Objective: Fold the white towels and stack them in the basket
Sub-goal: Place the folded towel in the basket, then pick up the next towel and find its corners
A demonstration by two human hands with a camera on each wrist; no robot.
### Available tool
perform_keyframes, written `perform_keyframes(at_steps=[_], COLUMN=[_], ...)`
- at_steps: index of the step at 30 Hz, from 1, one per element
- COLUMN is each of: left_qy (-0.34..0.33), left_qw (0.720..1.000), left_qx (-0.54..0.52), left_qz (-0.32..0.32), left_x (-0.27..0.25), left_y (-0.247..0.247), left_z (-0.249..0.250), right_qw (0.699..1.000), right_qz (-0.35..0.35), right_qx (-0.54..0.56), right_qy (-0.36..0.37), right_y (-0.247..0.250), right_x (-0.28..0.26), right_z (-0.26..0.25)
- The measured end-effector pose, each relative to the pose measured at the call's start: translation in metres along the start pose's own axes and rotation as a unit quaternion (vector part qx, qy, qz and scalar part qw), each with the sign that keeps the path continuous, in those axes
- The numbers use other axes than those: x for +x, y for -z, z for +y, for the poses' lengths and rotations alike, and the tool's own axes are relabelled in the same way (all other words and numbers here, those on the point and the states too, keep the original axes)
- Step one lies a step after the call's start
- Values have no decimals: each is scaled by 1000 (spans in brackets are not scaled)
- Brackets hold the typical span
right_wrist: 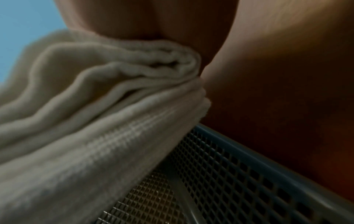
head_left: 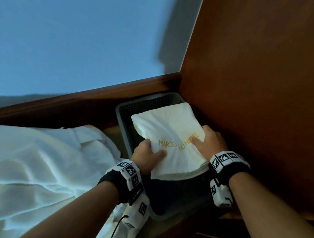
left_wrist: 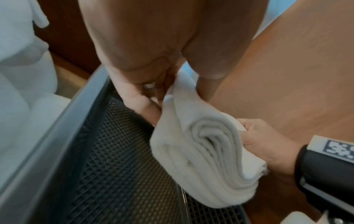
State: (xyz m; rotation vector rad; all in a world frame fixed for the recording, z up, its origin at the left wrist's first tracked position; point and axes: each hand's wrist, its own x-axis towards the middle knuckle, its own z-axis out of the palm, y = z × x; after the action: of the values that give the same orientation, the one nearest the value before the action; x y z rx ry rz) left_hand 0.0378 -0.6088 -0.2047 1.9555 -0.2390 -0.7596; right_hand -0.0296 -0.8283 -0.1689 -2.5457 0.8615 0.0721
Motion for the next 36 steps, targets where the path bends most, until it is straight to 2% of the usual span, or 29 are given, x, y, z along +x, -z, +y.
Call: perform_keyframes(at_steps=[9, 14, 19, 23, 26, 29, 32, 36], left_qy=[85, 155, 195, 156, 112, 78, 19, -78], left_qw=[994, 988, 980, 985, 990, 993, 986, 943], left_qx=[-10, -11, 10, 47, 41, 36, 154, 322], left_qz=[71, 26, -47, -54, -70, -81, -60, -30], left_x=[32, 33, 22, 13, 2, -17, -42, -104], left_y=[-9, -20, -21, -5, 14, 37, 69, 124], left_z=[-18, -27, -17, 0, 12, 19, 19, 18], right_qw=[998, 995, 989, 980, 983, 989, 995, 982], right_qz=[-61, -100, -141, -166, -144, -103, -59, 11], right_qx=[17, 14, -44, -109, -113, -104, -41, 16], right_qy=[31, -3, -10, -12, -21, 0, 66, 186], right_y=[-45, -66, -66, -62, -54, -47, -45, -51], right_x=[57, 56, 48, 37, 27, 14, -11, -55], right_z=[2, 21, 40, 42, 31, 9, -25, -94])
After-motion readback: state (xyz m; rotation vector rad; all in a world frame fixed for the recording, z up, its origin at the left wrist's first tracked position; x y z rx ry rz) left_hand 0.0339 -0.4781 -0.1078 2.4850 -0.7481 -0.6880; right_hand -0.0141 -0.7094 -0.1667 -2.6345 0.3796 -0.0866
